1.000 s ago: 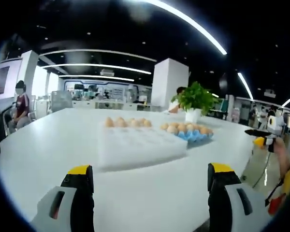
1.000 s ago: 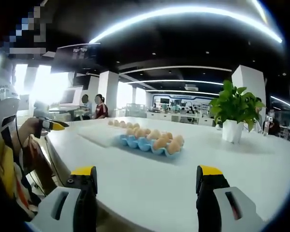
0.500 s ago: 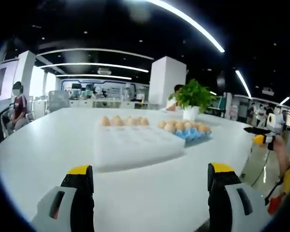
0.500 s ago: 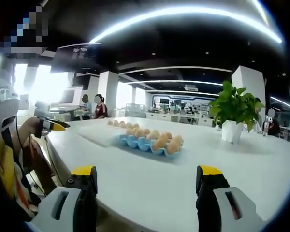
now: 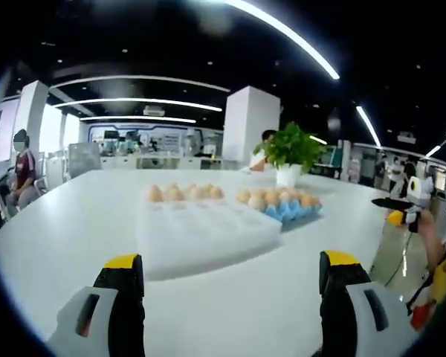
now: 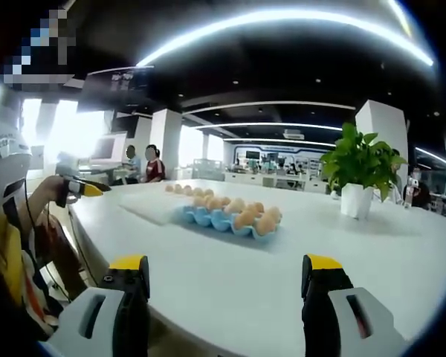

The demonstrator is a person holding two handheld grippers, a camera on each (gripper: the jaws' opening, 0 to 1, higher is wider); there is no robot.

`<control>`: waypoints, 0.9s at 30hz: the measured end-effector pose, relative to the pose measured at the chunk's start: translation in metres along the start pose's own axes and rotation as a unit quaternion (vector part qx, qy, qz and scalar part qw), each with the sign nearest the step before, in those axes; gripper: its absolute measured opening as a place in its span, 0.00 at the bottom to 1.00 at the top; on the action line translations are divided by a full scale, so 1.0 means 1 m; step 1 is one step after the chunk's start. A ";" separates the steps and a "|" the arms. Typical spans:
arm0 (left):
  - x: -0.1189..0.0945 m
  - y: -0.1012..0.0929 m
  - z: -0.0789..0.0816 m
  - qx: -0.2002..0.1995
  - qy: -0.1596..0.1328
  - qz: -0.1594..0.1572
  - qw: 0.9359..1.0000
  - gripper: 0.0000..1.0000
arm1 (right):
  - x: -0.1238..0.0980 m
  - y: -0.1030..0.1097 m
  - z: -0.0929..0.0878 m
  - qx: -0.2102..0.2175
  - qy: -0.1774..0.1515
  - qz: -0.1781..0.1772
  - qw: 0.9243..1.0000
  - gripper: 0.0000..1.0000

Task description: Pick up the eggs on the table and place them into the egg tray on the table

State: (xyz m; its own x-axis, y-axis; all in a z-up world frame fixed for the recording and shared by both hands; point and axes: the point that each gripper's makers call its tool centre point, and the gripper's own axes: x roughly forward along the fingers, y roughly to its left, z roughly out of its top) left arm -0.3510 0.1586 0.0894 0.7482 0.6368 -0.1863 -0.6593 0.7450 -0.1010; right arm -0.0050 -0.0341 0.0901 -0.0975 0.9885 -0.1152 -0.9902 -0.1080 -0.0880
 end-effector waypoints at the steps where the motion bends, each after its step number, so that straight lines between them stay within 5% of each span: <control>1: 0.004 0.001 0.001 0.006 0.004 -0.002 1.000 1.00 | 0.000 0.000 0.000 0.000 0.000 0.001 1.000 0.88; 27: 0.086 -0.008 0.035 0.032 0.031 -0.090 0.995 0.98 | -0.001 -0.008 -0.007 0.008 0.002 -0.009 1.000 0.88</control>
State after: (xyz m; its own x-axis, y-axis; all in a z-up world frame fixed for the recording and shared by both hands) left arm -0.2791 0.2143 0.1082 0.8467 0.4793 -0.2310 -0.5069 0.8586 -0.0764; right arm 0.0037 -0.0352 0.0843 -0.0785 0.9901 -0.1167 -0.9935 -0.0875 -0.0735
